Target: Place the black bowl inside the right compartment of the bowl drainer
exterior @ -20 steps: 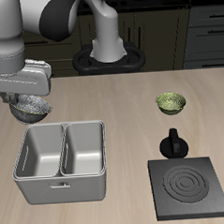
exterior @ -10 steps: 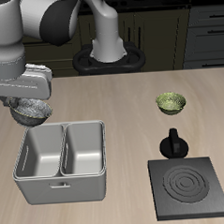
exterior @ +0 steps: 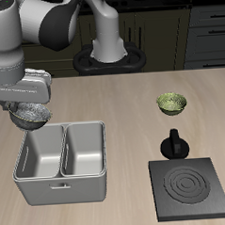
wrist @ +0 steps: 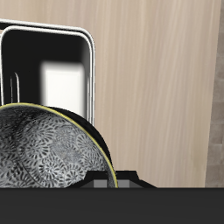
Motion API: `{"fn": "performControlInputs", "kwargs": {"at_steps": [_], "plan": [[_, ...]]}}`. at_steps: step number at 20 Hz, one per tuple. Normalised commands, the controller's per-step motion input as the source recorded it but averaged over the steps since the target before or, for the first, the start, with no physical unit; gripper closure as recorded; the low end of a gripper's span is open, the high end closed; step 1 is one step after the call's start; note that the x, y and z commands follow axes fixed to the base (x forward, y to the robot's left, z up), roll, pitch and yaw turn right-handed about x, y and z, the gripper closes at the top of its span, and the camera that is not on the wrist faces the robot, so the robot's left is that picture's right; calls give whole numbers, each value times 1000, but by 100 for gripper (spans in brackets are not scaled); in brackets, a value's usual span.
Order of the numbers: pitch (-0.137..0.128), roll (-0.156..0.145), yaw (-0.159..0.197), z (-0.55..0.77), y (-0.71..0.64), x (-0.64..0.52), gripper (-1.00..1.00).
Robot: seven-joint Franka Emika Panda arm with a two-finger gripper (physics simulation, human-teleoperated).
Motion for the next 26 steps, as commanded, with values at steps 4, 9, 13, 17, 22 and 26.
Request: {"fn": "performControlInputs", "kwargs": {"at_steps": [4, 9, 13, 17, 22, 26], "plan": [[6, -19, 10, -47, -50, -4, 100], [6, 11, 5, -29, 52, 26, 100], [6, -21, 7, 3, -47, 13, 100], [6, 8, 8, -39, -15, -1, 100], [8, -24, 31, -25, -65, -11, 100], [7, -7, 10, 28, 53, 5, -100]]}}
